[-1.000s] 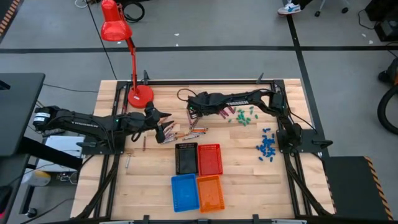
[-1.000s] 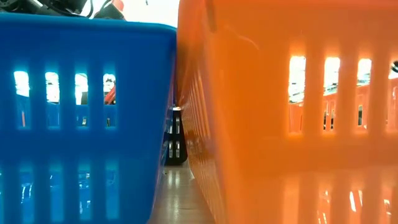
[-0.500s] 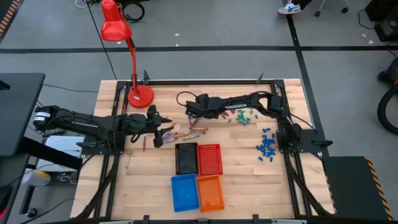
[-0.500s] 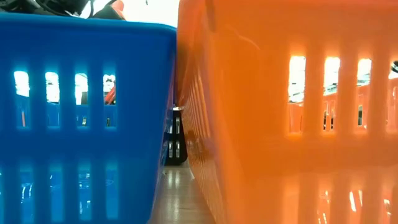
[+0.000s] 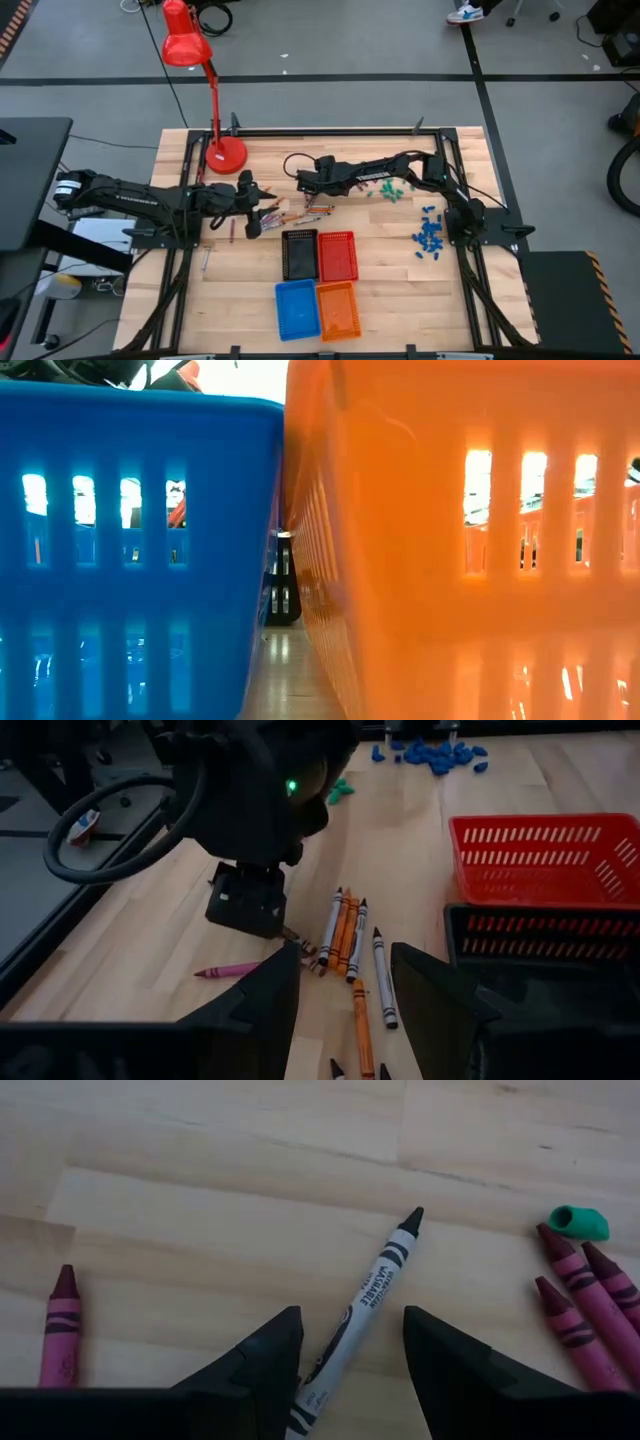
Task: Sort crayons
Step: Put the black crayon into the black basket
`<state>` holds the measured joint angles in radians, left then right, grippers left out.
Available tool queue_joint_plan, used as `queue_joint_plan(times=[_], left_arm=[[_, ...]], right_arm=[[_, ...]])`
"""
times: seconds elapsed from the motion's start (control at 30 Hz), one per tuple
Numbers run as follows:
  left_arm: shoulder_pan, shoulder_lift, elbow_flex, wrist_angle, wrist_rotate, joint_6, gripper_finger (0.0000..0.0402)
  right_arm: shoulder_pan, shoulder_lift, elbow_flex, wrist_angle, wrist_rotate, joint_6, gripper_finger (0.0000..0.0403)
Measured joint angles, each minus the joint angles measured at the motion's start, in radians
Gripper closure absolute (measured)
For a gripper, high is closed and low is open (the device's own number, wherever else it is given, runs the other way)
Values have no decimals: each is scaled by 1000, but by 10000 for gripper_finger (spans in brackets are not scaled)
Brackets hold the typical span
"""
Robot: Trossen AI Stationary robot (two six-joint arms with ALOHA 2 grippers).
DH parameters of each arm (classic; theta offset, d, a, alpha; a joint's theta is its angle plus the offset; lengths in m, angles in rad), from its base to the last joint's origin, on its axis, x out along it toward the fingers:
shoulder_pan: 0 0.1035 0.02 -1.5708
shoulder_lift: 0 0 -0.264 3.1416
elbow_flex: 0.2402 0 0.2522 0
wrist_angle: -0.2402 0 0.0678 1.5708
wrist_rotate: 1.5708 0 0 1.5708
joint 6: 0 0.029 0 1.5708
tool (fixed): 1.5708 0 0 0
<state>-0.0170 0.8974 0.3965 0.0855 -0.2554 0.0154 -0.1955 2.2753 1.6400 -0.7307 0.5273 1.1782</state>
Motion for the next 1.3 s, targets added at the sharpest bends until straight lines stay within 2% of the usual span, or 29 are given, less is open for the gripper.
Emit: queue_joint_plan(times=[0.2,0.67,1.07,1.3], left_arm=[[0,0,0,0,0,0,230],[0,0,0,-1,1,-1,230],[0,0,0,-1,1,-1,230],[0,0,0,-1,0,14,230]], right_arm=[[0,-6,-1,1,-47,-20,231],[-28,-9,-1,2,-165,-89,325],[-60,-15,1,0,-283,-154,354],[-64,-48,-4,-8,-292,-184,355]])
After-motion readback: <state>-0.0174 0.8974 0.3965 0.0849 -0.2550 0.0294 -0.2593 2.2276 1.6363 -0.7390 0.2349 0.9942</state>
